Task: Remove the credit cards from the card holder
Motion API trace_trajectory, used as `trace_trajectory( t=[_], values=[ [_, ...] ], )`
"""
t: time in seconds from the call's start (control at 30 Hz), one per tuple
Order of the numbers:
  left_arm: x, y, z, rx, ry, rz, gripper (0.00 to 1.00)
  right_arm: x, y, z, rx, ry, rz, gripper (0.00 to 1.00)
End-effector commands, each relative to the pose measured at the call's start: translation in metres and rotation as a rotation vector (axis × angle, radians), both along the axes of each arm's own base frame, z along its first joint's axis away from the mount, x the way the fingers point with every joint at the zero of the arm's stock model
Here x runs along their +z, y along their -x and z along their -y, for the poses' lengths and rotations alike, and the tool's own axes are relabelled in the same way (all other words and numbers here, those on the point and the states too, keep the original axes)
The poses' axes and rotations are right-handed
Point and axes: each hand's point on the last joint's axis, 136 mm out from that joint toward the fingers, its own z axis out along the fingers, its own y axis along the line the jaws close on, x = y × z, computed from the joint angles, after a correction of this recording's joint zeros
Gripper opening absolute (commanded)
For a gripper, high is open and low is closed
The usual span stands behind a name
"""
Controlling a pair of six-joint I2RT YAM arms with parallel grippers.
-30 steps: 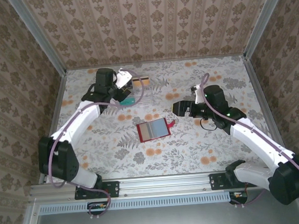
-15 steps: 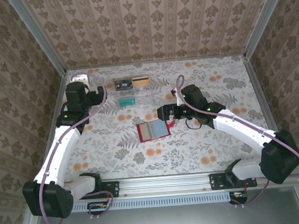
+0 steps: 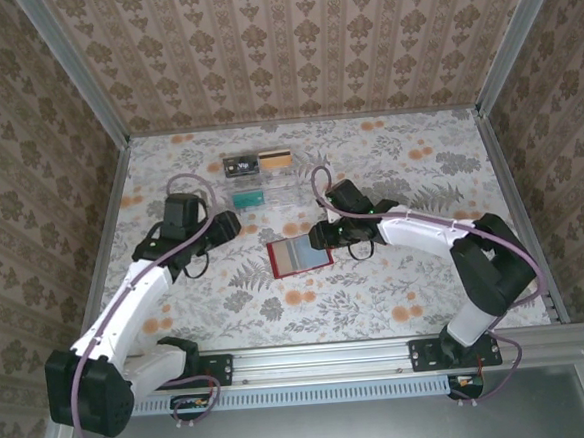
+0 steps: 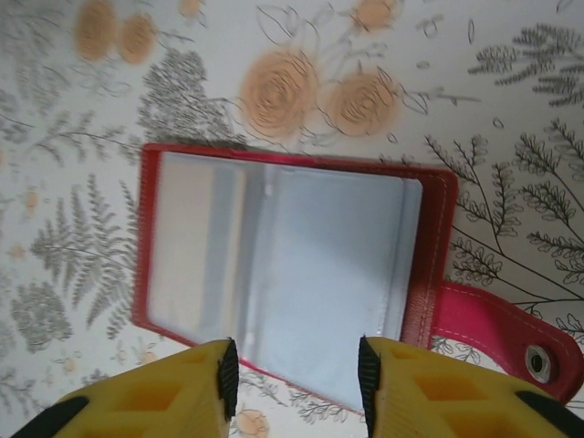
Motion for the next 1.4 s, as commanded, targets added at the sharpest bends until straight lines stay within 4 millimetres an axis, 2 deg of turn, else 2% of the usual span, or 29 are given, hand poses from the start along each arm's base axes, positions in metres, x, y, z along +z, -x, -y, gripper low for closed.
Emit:
trace_trajectory(
  t=[0.0,0.07,0.1,0.17,0.23,0.43,0.5,0.6,0.83,1.13,1.37],
  values=[
    [-0.023,0.013,0.018,0.018,0.059,-0.120,0.60,-0.016,0.000,0.004,0.000,0.056,-0.017,0.36],
    [-0.035,0.014,0.028,0.030,0.080,-0.161,0.59,-0.025,0.000,0.006,-0.005,0.075,-0.028,0.35],
    [-0.040,0.019,0.044,-0.016,0.092,-0.170,0.59,-0.027,-0.001,0.007,-0.008,0.084,-0.029,0.35],
    [-0.047,0.021,0.063,-0.053,0.113,-0.180,0.59,-0.034,0.000,0.009,-0.009,0.105,-0.038,0.25],
    [-0.055,0.024,0.077,-0.086,0.121,-0.201,0.58,-0.040,0.002,0.009,-0.009,0.119,-0.047,0.23],
    [-0.081,0.027,0.106,-0.150,0.171,-0.293,0.54,-0.054,0.008,0.009,-0.010,0.153,-0.063,0.19],
    [-0.088,0.028,0.109,-0.157,0.165,-0.310,0.54,-0.057,0.009,0.009,-0.013,0.159,-0.065,0.19],
    [-0.095,0.027,0.115,-0.178,0.174,-0.331,0.48,-0.058,0.010,0.008,-0.016,0.160,-0.070,0.17],
    [-0.103,0.025,0.123,-0.200,0.187,-0.343,0.48,-0.060,0.011,0.009,-0.024,0.162,-0.075,0.16],
    [-0.122,0.029,0.125,-0.205,0.172,-0.400,0.47,-0.063,0.013,0.010,-0.030,0.164,-0.079,0.16],
    [-0.116,0.027,0.136,-0.243,0.216,-0.377,0.47,-0.066,0.017,0.011,-0.036,0.160,-0.090,0.16]
  ],
)
